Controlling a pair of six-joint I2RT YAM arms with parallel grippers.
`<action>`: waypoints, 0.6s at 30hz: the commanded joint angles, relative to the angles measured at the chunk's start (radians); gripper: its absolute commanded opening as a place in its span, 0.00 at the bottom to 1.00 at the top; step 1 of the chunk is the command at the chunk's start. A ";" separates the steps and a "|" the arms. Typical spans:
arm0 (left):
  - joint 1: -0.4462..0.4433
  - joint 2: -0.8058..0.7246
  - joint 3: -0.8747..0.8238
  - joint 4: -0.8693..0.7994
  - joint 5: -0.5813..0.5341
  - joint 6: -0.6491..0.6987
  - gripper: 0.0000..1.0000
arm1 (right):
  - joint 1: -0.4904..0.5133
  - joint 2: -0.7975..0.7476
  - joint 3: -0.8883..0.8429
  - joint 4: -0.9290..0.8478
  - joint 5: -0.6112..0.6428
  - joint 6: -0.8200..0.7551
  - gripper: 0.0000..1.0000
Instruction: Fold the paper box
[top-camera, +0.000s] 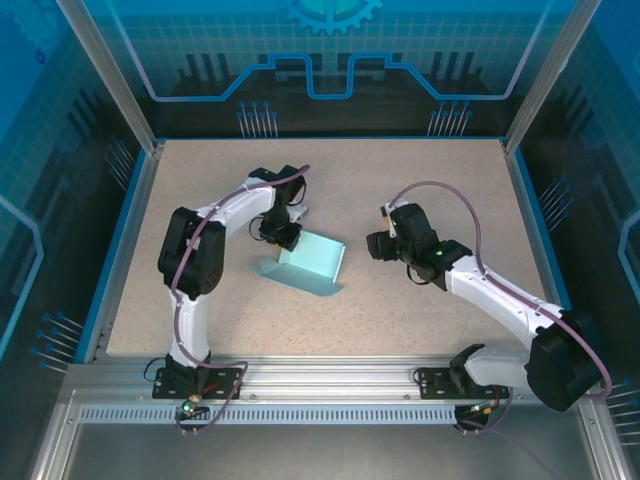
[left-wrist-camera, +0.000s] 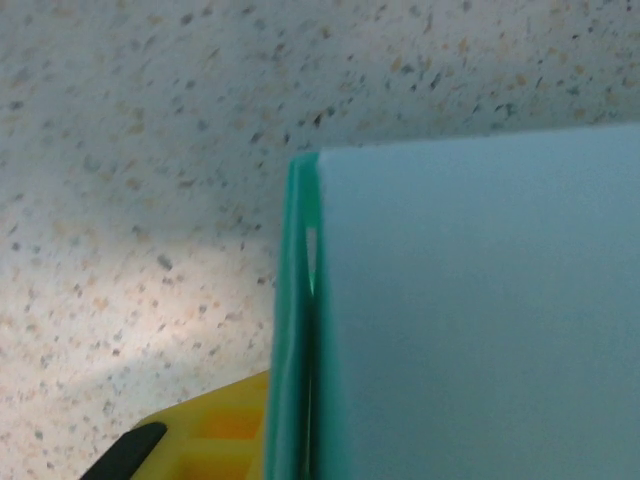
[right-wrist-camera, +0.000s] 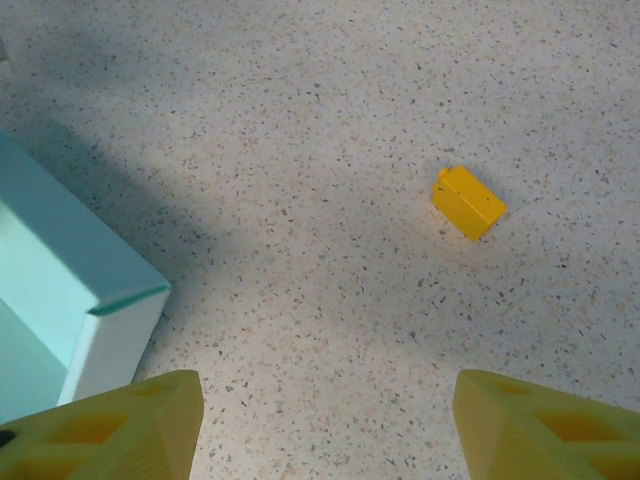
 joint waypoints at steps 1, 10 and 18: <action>-0.013 0.065 0.097 -0.101 0.027 0.044 0.23 | -0.012 -0.023 -0.018 0.008 0.004 0.020 0.68; -0.012 0.195 0.310 -0.151 0.062 0.064 0.34 | -0.016 -0.046 -0.031 -0.020 0.032 0.021 0.68; -0.004 0.225 0.458 -0.157 0.137 0.082 0.57 | -0.047 -0.007 -0.024 -0.004 -0.072 0.012 0.70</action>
